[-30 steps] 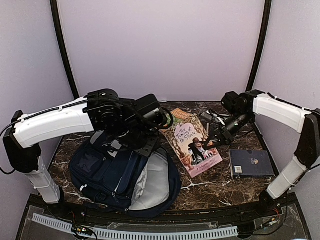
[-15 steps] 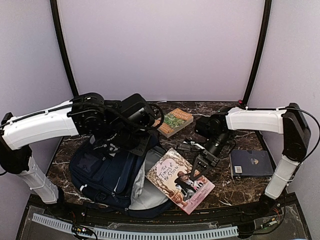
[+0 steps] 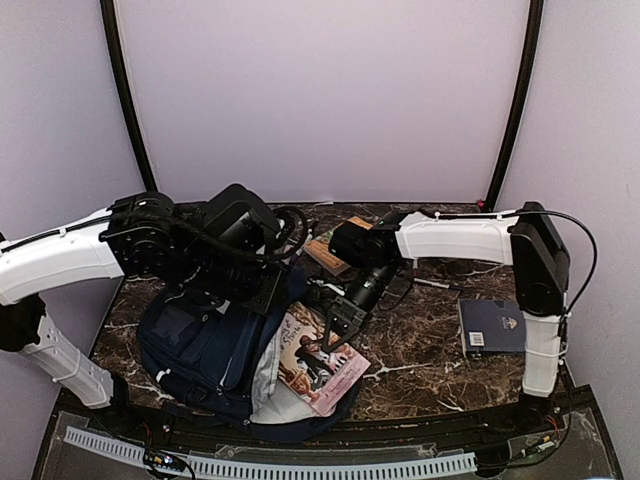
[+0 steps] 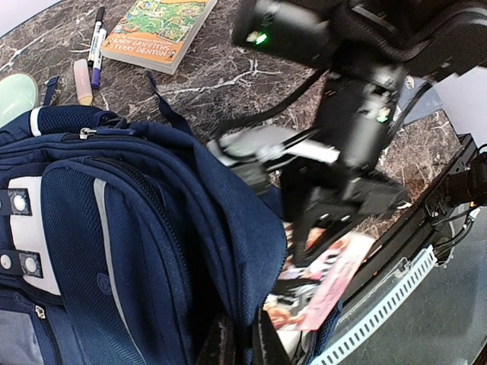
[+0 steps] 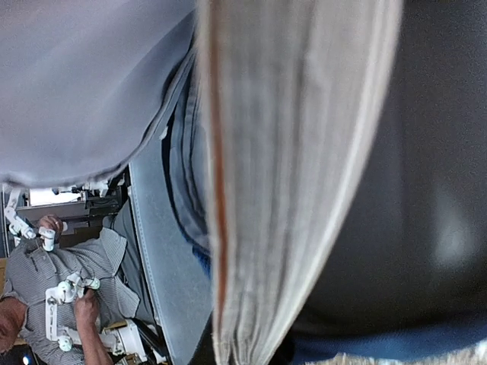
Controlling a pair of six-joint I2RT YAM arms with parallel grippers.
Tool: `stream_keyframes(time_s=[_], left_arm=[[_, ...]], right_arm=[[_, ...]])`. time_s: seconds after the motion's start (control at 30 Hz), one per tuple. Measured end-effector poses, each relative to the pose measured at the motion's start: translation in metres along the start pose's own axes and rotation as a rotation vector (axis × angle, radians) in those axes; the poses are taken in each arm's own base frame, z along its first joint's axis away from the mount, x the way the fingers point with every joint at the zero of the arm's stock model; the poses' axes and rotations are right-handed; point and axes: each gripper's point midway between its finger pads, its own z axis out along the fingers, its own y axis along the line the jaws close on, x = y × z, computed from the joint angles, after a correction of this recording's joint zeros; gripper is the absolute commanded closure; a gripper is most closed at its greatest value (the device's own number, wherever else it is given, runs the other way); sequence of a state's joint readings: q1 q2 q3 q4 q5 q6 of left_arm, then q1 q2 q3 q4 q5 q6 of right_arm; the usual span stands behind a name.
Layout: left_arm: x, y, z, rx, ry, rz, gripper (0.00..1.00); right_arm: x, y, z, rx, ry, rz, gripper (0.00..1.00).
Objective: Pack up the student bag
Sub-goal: Place the book in the largest pocket of the bag.
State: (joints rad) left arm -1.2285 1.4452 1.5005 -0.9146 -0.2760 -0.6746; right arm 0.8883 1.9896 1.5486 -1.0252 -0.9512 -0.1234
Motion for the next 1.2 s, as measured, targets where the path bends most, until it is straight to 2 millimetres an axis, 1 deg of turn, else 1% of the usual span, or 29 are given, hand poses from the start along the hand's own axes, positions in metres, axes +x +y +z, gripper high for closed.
stream_keyframes(time_s=[0.1,0.27,0.4,0.53,0.63,0.77,0.87,0.93,1.07,1.2], left_arm=[[-0.002,0.0,-0.004,0.006,-0.005,0.004,1.0],[-0.008,0.0,-0.014,0.003,-0.013,0.009,1.0],[-0.009,0.001,-0.017,-0.001,-0.014,0.009,1.0],[-0.009,0.001,-0.016,-0.002,-0.013,0.009,1.0],[-0.008,0.001,-0.012,0.0,-0.014,0.009,1.0],[-0.006,-0.001,-0.011,0.008,-0.007,0.011,1.0],[-0.004,-0.002,-0.009,0.011,0.004,0.015,1.0],[-0.003,-0.003,-0.006,0.01,0.012,0.017,1.0],[-0.002,-0.005,-0.002,0.015,0.015,0.016,1.0],[0.001,-0.005,0.004,0.018,0.01,0.014,1.0]], right_arm=[[-0.014,0.0,0.018,-0.004,0.014,0.013,1.0],[-0.023,-0.011,0.042,-0.053,0.025,0.098,1.0],[-0.036,-0.016,0.047,-0.077,-0.011,0.142,1.0],[-0.06,-0.014,0.047,-0.096,-0.07,0.146,1.0],[-0.077,-0.015,0.051,-0.108,-0.1,0.141,1.0],[-0.093,-0.023,0.063,-0.12,-0.118,0.163,1.0],[-0.1,-0.033,0.07,-0.122,-0.133,0.204,0.99],[-0.108,-0.039,0.073,-0.117,-0.146,0.231,0.92],[-0.123,-0.048,0.075,-0.091,-0.18,0.232,0.7],[-0.125,-0.057,0.074,-0.037,-0.201,0.219,0.56]])
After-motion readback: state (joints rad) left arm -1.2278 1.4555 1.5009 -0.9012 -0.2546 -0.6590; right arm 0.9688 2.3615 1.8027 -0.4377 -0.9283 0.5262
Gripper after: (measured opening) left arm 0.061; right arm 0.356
